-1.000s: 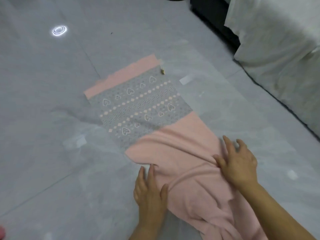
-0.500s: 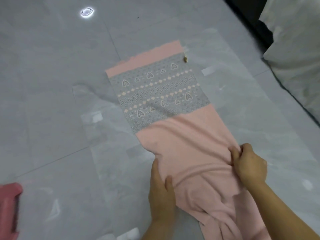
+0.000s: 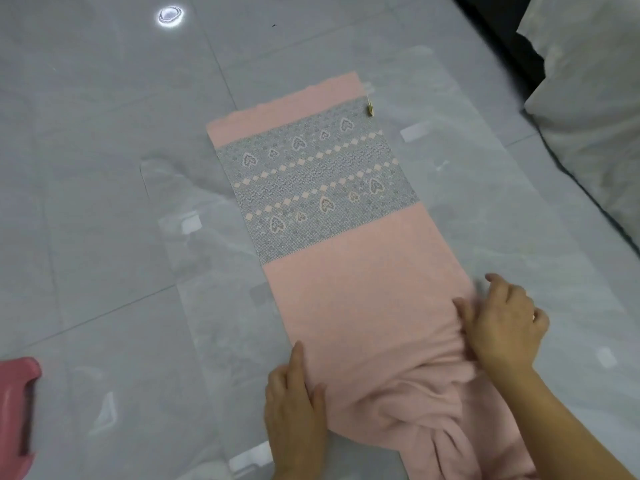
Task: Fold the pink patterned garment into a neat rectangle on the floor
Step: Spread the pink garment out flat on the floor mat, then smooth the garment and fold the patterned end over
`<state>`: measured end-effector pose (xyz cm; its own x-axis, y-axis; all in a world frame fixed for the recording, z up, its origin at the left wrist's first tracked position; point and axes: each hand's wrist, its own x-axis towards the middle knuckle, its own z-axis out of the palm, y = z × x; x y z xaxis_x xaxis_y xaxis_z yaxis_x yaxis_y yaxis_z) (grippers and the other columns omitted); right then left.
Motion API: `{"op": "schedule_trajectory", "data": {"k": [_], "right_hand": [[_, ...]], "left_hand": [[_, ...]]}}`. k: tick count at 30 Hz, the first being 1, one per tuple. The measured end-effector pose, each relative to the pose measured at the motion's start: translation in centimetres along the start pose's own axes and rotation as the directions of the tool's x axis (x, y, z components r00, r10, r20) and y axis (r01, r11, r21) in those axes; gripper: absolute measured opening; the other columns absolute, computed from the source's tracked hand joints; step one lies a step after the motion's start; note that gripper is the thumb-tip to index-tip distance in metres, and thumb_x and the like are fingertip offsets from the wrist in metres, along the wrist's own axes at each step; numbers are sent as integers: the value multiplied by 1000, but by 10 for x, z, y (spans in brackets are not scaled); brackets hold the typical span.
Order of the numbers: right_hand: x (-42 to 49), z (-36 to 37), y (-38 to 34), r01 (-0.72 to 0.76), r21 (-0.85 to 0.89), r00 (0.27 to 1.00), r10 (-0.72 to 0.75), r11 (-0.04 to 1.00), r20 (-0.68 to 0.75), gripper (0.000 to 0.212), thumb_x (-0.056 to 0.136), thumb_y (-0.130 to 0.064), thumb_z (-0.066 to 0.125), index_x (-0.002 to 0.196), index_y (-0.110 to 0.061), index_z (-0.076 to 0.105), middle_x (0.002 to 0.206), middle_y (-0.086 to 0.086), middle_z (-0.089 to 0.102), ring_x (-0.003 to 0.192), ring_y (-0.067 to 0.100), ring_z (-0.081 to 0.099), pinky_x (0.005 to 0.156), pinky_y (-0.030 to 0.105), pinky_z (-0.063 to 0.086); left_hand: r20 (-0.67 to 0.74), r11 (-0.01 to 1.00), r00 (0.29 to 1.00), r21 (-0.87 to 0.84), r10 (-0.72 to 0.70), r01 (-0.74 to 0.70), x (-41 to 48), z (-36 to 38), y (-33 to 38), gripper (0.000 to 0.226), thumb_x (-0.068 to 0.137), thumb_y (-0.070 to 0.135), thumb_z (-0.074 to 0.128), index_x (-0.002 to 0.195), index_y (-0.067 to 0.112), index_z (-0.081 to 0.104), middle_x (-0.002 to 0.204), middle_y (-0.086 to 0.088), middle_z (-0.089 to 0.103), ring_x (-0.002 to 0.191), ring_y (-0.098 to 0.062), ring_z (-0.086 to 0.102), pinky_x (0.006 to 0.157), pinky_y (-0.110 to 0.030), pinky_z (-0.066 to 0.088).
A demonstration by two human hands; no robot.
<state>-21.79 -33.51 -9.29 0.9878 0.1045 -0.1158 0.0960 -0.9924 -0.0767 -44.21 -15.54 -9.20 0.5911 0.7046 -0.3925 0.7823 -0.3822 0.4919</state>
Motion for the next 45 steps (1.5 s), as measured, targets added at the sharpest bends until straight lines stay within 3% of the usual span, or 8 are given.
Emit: {"op": "schedule_trajectory", "data": {"k": [6, 9, 14, 20, 27, 33, 39, 45], "right_hand": [[-41, 3, -22, 422, -34, 896, -411, 906, 166, 65, 79, -68, 36, 136, -37, 41, 147, 9, 39, 132, 38, 36, 108, 53, 14], [-52, 15, -15, 419, -51, 848, -371, 906, 377, 71, 79, -77, 15, 143, -46, 15, 156, 1, 18, 141, 37, 20, 112, 56, 13], [-47, 16, -10, 404, 25, 828, -377, 914, 415, 72, 72, -78, -3, 135, -52, -22, 151, -8, -27, 144, 27, -16, 116, 51, -4], [-85, -22, 43, 86, 101, 950, -112, 991, 292, 72, 72, -77, 7, 136, -52, -17, 158, -2, -13, 145, 26, -8, 115, 52, -4], [-182, -34, 112, -10, -185, 870, 100, 983, 482, 98, 45, -96, -3, 130, -54, -26, 159, 1, -9, 145, 29, 6, 112, 56, 0], [-209, -29, 115, -61, -278, 829, 204, 959, 520, 69, 73, -79, 32, 135, -49, 29, 150, -8, 30, 133, 26, 36, 111, 61, 6], [-218, -39, 128, -33, -376, 811, 245, 926, 531, 30, 86, -54, 38, 106, -42, 57, 121, -10, 57, 118, 23, 47, 111, 61, -4], [-204, -30, 131, -123, -198, 885, 198, 972, 422, 38, 81, -62, 45, 108, -35, 53, 119, -1, 55, 115, 26, 49, 110, 61, 2]], "left_hand": [[265, 804, 892, 391, 368, -448, 17, 17, 14, 66, 83, 68, 31, 141, 36, 33, 148, -3, 40, 134, -28, 27, 106, -47, 16], [361, 712, 840, 452, 404, -537, 24, 24, 10, 78, 79, 78, 25, 144, 35, 26, 152, -5, 31, 139, -31, 17, 109, -51, 3], [393, 667, 825, 488, 407, -562, 21, 24, 9, 86, 78, 81, 19, 145, 28, 25, 152, -11, 28, 139, -35, 14, 106, -56, 3], [427, 511, 629, 368, 649, -777, -10, 16, 5, 89, 75, 72, 39, 147, 26, 16, 153, -2, 26, 138, -28, 24, 107, -55, 14], [627, 67, 221, 259, 747, -964, -33, 38, 8, 64, 64, 45, 63, 125, 27, 53, 133, 1, 57, 121, -25, 54, 100, -54, 26], [561, -24, 190, 352, 806, -936, -22, 35, 26, 29, 72, 26, 43, 75, 22, 72, 101, 2, 71, 95, -23, 66, 101, -51, 39], [503, -79, 53, 236, 863, -968, -33, 29, -14, 24, 71, 23, 45, 80, 21, 66, 107, 0, 70, 97, -21, 64, 98, -46, 40], [513, 17, 192, 325, 837, -945, -48, 25, -50, 16, 70, 28, 58, 83, 23, 66, 121, 0, 65, 106, -20, 64, 99, -48, 38]]}}
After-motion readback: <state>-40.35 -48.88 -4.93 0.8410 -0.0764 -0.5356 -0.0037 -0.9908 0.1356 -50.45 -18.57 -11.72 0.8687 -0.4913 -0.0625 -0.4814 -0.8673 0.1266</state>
